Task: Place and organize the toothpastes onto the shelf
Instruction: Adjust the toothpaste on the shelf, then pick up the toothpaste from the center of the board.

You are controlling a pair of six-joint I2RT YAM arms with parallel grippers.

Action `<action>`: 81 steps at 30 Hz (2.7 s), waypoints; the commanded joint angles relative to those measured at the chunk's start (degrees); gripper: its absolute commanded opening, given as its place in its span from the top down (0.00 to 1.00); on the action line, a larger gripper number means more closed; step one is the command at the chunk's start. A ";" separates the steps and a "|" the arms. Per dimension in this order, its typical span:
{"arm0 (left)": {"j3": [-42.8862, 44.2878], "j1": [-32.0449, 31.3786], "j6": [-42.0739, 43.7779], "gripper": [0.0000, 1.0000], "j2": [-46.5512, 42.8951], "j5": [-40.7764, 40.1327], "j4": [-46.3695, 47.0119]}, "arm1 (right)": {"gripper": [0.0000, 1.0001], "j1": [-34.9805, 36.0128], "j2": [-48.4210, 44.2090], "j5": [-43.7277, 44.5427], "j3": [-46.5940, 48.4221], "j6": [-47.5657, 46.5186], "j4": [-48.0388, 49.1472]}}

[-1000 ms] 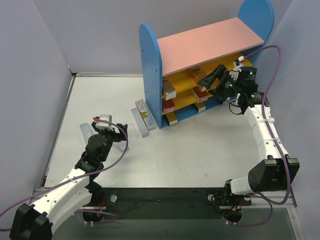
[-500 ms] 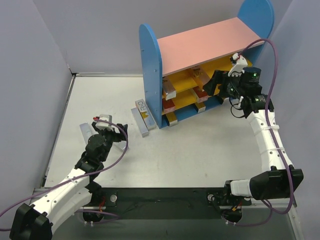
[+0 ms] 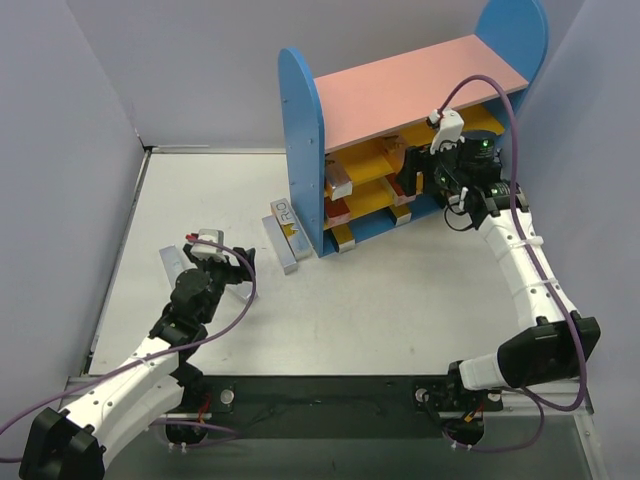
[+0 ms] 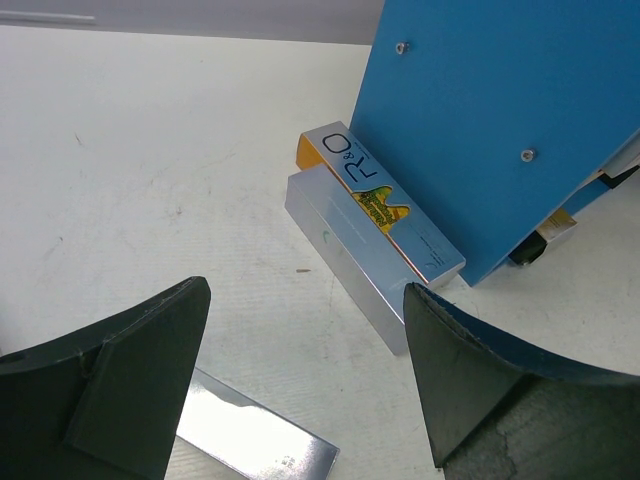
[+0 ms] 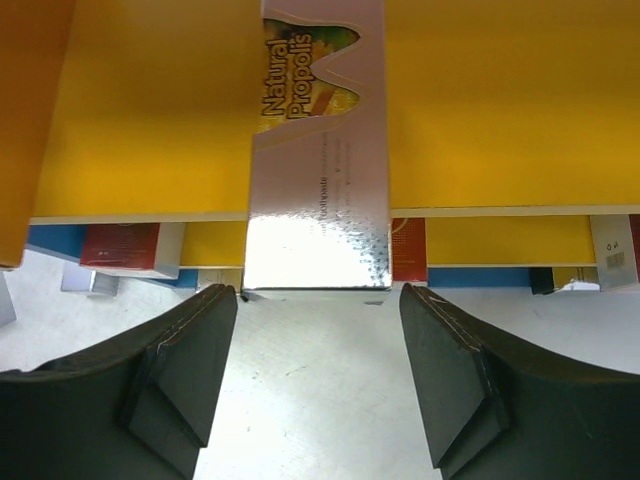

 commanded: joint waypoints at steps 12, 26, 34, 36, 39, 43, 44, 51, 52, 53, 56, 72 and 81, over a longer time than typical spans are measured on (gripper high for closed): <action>0.69 0.37 -0.49 0.11 -1.02 -0.03 1.96 | 0.58 0.34 4.17 1.47 5.84 -2.73 3.06; 1.04 0.45 -1.89 0.11 -0.41 1.19 1.09 | 0.44 2.81 5.93 3.58 6.20 -1.15 4.64; 7.62 0.45 -7.17 0.11 7.13 1.29 -1.37 | 0.09 2.72 -5.29 8.41 0.14 2.09 4.46; 10.35 0.63 -7.35 0.11 10.04 0.06 -2.42 | 0.07 2.72 -8.73 9.81 -3.55 2.89 4.29; 17.73 2.55 -9.28 0.11 17.16 -1.35 -7.08 | 0.02 2.63 -15.85 12.71 -8.81 5.51 3.15; 25.11 4.50 -10.07 0.11 27.62 -0.65 -8.67 | 0.00 2.28 -26.30 15.62 -15.50 8.69 2.09; 28.09 4.76 -10.25 0.11 29.37 -1.00 -9.28 | 0.00 2.19 -27.81 16.15 -16.38 9.30 1.65; 45.91 7.83 -15.25 0.11 47.28 -0.21 -19.80 | 0.00 2.10 -38.71 19.14 -21.84 11.68 -5.72; 48.74 8.36 -17.00 0.11 49.41 0.23 -22.18 | 0.00 2.10 -40.64 19.23 -22.97 11.85 -6.26; 51.38 8.54 -17.97 0.11 51.52 0.32 -24.29 | 0.00 2.10 -41.52 19.31 -23.59 11.94 -6.61; 62.89 8.89 -20.26 0.11 60.39 0.40 -33.70 | 0.00 2.01 -44.78 19.66 -25.44 12.47 -8.28; 88.40 7.23 -27.21 0.15 84.75 3.30 -46.64 | 0.00 1.84 -51.20 24.41 -26.15 11.68 -20.23; 89.21 6.52 -30.46 0.18 88.63 4.89 -51.29 | 0.00 1.75 -52.17 25.20 -26.41 12.65 -22.43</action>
